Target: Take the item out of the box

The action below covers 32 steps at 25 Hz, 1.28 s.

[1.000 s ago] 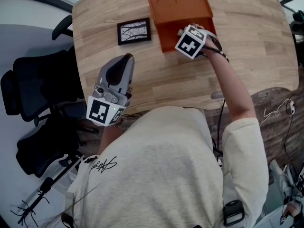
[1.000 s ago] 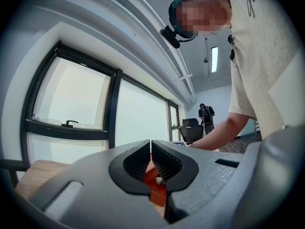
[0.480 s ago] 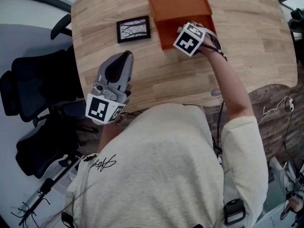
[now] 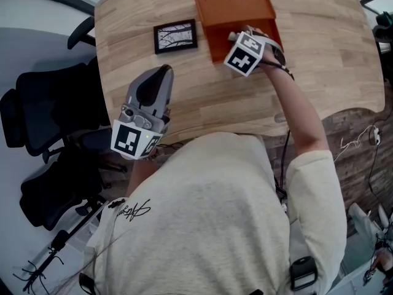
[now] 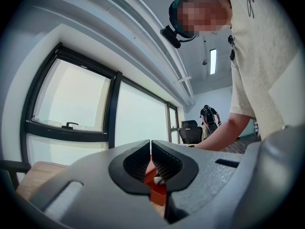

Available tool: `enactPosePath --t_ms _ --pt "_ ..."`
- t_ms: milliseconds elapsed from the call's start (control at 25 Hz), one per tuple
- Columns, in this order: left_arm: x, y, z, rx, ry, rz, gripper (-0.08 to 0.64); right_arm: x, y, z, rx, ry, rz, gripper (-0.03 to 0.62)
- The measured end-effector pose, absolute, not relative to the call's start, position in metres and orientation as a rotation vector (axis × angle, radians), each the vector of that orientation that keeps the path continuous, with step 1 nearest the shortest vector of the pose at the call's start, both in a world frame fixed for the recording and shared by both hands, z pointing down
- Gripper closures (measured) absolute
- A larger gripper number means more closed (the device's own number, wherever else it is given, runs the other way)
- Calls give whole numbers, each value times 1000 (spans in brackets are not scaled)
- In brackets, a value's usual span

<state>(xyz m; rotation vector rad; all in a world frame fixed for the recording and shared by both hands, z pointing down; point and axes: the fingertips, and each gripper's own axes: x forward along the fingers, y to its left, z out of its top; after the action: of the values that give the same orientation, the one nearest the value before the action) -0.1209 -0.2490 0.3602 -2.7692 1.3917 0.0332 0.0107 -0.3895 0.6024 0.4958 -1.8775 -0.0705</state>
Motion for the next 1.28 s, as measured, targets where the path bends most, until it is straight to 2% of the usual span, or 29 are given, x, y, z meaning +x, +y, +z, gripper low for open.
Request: enactPosePath --t_ms 1280 --pt "-105 -230 340 -2754 1292 88 549 2 -365 520 671 -2024 -188 463"
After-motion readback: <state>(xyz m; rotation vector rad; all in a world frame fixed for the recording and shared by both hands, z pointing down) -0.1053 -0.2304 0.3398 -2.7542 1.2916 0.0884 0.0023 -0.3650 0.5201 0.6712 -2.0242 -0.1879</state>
